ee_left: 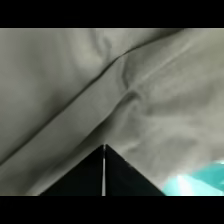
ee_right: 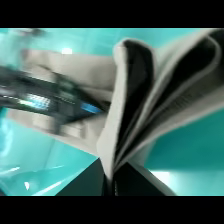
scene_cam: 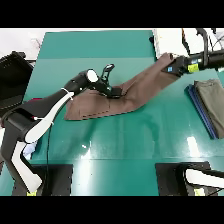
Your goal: Fold the shirts.
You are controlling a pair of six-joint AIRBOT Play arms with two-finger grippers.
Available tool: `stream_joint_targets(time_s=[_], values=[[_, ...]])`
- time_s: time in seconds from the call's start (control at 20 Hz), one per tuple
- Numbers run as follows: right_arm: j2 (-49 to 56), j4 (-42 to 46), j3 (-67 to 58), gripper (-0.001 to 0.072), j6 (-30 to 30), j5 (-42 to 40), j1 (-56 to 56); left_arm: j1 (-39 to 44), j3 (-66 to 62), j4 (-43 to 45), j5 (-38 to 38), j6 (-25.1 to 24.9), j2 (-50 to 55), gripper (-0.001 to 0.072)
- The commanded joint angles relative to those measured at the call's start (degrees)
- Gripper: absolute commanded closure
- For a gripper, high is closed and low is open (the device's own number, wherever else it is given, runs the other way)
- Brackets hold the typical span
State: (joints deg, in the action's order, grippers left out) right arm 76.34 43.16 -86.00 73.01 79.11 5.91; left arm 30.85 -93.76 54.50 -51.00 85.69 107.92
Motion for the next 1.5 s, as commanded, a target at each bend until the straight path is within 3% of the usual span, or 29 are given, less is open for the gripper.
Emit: stream_joint_targets(time_s=[0.0,0.2,0.35,0.55,0.7,0.75,0.8,0.85,1.0,1.35,1.4,1.45], values=[[-0.8,-0.1,-6.1,0.0700,4.0,-0.5,-6.3,1.4,-1.5,-0.9,1.2,1.6,2.7,0.0684],[0.5,-0.1,-10.1,0.0700,6.2,-1.8,-11.7,1.3,-2.2,-0.9,1.0,2.4,3.1,0.0684],[2.8,-0.1,-13.2,0.0700,7.1,-4.7,-16.3,-2.0,-6.4,-0.4,-4.2,2.4,1.9,0.0684],[8.1,-0.2,-18.1,0.0700,7.1,-7.5,-24.7,-13.0,-11.4,5.8,-10.0,2.3,-6.7,0.0684],[15.7,-0.2,-22.5,0.0697,7.1,-14.2,-35.2,-22.4,-13.4,11.5,-12.5,2.1,-16.2,0.0684],[18.9,-0.5,-24.5,0.0642,6.1,-17.6,-38.9,-25.3,-13.4,12.9,-12.5,1.7,-19.6,0.0684],[22.4,-2.4,-27.0,0.0453,3.8,-21.0,-42.3,-27.8,-13.4,13.7,-12.5,1.7,-22.6,0.0683],[26.1,-5.3,-29.9,0.0326,1.8,-23.8,-45.2,-29.8,-13.4,14.1,-12.5,1.7,-24.9,0.0683],[29.7,-3.1,-32.9,0.0330,0.7,-24.6,-47.4,-33.5,-13.4,14.4,-13.4,0.9,-29.3,0.0683],[13.6,8.8,-3.0,0.0336,4.0,-18.9,-31.2,-29.9,-13.3,14.4,-16.5,-0.7,-29.4,0.0683],[11.8,10.3,1.7,0.0327,5.2,-18.9,-28.0,-28.7,-13.3,14.4,-16.2,-0.7,-29.2,0.0683],[10.8,10.5,5.6,0.0244,5.6,-18.9,-25.1,-27.5,-13.3,14.4,-16.0,-0.7,-28.9,0.0683]])
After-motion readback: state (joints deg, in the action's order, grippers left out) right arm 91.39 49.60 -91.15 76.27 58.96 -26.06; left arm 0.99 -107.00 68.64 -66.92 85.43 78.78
